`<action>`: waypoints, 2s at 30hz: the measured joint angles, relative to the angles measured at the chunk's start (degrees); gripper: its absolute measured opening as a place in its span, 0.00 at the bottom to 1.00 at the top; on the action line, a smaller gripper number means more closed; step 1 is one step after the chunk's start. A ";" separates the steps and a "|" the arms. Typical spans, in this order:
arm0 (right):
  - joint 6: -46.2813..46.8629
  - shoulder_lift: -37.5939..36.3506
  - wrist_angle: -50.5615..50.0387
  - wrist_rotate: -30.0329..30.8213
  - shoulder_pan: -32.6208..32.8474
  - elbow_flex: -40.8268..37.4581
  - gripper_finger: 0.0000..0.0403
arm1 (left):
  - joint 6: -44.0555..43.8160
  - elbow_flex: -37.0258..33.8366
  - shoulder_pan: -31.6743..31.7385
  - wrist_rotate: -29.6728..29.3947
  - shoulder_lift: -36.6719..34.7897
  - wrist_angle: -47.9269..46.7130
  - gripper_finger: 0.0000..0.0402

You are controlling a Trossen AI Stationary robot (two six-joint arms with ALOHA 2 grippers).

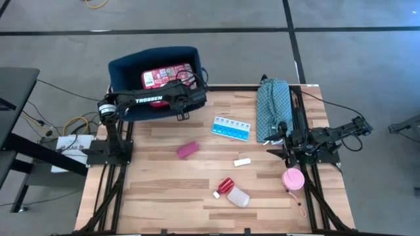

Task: Pick & place medical supplies in basket/bin
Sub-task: Put the red first aid kit into the blue bin

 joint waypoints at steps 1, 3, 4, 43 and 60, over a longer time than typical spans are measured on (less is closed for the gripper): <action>0.00 0.00 0.00 0.00 0.00 0.00 0.58 | 0.02 0.10 -0.28 -0.05 0.06 0.00 0.10; 0.02 0.00 0.02 0.00 0.00 0.00 0.58 | 0.02 0.29 -0.87 -0.52 0.10 0.04 0.10; 0.02 0.00 0.00 0.00 0.00 0.00 0.58 | -0.09 0.59 -1.04 -0.48 0.10 -0.14 0.10; 1.50 -0.01 0.03 -0.15 0.02 0.00 0.58 | -3.60 11.97 6.09 5.99 2.35 -15.47 0.10; 1.18 0.00 -1.66 0.00 0.00 0.00 0.58 | 11.24 13.01 14.47 3.62 3.57 -9.33 0.10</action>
